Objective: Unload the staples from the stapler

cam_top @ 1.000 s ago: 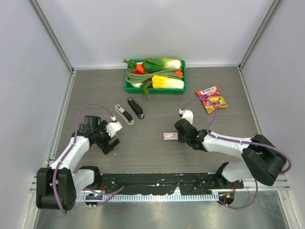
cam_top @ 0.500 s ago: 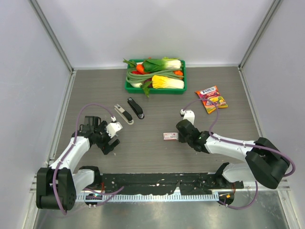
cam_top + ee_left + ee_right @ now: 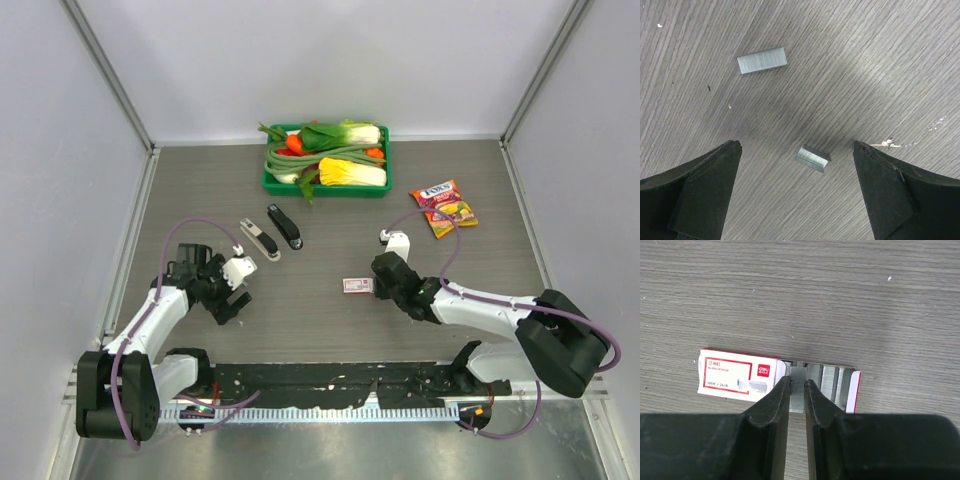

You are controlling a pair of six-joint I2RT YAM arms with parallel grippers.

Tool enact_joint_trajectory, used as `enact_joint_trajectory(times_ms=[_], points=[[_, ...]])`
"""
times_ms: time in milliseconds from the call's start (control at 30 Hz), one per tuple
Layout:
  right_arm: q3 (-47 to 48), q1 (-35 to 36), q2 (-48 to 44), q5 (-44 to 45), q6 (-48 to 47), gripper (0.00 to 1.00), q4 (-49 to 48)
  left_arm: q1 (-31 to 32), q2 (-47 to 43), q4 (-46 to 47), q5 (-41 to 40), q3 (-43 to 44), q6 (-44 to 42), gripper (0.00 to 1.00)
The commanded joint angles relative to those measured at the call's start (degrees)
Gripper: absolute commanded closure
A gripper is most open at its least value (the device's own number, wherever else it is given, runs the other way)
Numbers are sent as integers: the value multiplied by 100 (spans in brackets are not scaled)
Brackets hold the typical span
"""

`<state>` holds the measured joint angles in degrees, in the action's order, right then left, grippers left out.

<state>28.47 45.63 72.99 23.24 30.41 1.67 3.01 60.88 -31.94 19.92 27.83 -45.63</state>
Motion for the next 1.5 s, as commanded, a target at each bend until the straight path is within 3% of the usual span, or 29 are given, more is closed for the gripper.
enact_joint_trajectory(times_ms=[0, 667, 900, 967, 1467], points=[[-34, -10, -4, 128, 114, 80, -387, 25, -24, -22, 20, 20, -78, 0], [62, -1, 242, 172, 228, 80, -202, 25, 3, -110, 82, 152, -16, 0], [124, -1, 304, 66, 263, 62, -28, 25, -15, -119, 91, 178, -16, 0], [124, -10, 225, 66, 272, 62, 8, 25, -6, -119, 108, 170, -16, 0], [457, -10, -110, -48, 316, 67, 334, 25, 20, -119, 117, 170, -8, 0]])
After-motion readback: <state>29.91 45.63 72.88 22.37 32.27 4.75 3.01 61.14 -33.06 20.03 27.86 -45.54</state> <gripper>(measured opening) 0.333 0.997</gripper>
